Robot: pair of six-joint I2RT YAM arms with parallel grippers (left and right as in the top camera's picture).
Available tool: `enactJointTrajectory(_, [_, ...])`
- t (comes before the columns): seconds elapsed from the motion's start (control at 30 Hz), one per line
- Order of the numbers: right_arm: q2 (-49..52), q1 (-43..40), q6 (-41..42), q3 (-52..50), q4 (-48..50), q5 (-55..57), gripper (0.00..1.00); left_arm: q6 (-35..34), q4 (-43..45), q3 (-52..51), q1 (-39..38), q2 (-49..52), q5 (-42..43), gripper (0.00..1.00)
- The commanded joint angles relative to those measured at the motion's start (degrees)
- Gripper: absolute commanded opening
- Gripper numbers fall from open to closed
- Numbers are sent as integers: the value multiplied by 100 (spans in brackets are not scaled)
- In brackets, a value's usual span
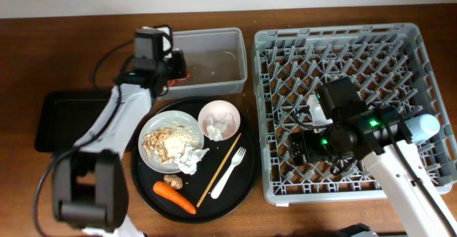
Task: Sort waste into correct bins and load items into the dishwasher rack
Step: 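Grasp the tissue from the plate with the left gripper, drop into bin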
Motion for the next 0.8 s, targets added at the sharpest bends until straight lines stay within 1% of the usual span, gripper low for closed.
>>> enactJointTrajectory(0.0, [-39,31,26,33,4,52,98,122,120,4,-22,223,216,29])
enactJointTrajectory(0.07, [-39,31,26,31,20,52,98,426,-90,157,-26,15,350,87])
enactJointTrajectory(0.1, [-39,31,26,33,22,52,98,619,-439,310,-26,-190,350,99])
enactJointTrajectory(0.17, [-39,31,26,31,22,52,98,656,-1810,616,-26,-870,354,99])
enactJointTrajectory(0.23, [-39,31,26,33,22,52,98,649,-3193,619,-72,-1353,581,99])
enactJointTrajectory(0.27, [-39,33,26,31,22,52,98,647,-4188,616,-179,-1493,719,99])
enactJointTrajectory(0.3, [-39,31,26,31,22,52,98,651,-4802,603,-293,-1493,717,99])
enactJointTrajectory(0.33, [-39,31,26,33,22,52,98,651,-5202,511,-422,-1464,715,99])
enactJointTrajectory(0.37, [-39,31,26,31,22,50,98,658,-5342,334,-564,-1451,704,100])
enactJointTrajectory(0.4, [-39,31,26,31,20,50,98,678,-5298,-20,-772,-1451,693,99])
enactJointTrajectory(0.47, [-39,31,26,31,17,50,98,671,-4948,-883,-1217,-1445,538,99])
enactJointTrajectory(0.53, [-39,33,26,31,17,50,98,671,-4647,-1305,-1338,-1445,393,96])
enactJointTrajectory(0.6, [-39,33,26,31,20,52,98,623,-4240,-1770,-1377,-1445,411,90])
enactJointTrajectory(0.63, [-39,31,28,31,20,50,98,623,-3980,-1998,-1377,-1445,409,89])
enactJointTrajectory(0.73, [-39,31,26,31,20,52,98,623,-3560,-2146,-1377,-1445,409,59])
enactJointTrajectory(0.77, [-39,31,28,31,17,50,98,625,-3436,-2146,-1377,-1445,409,44])
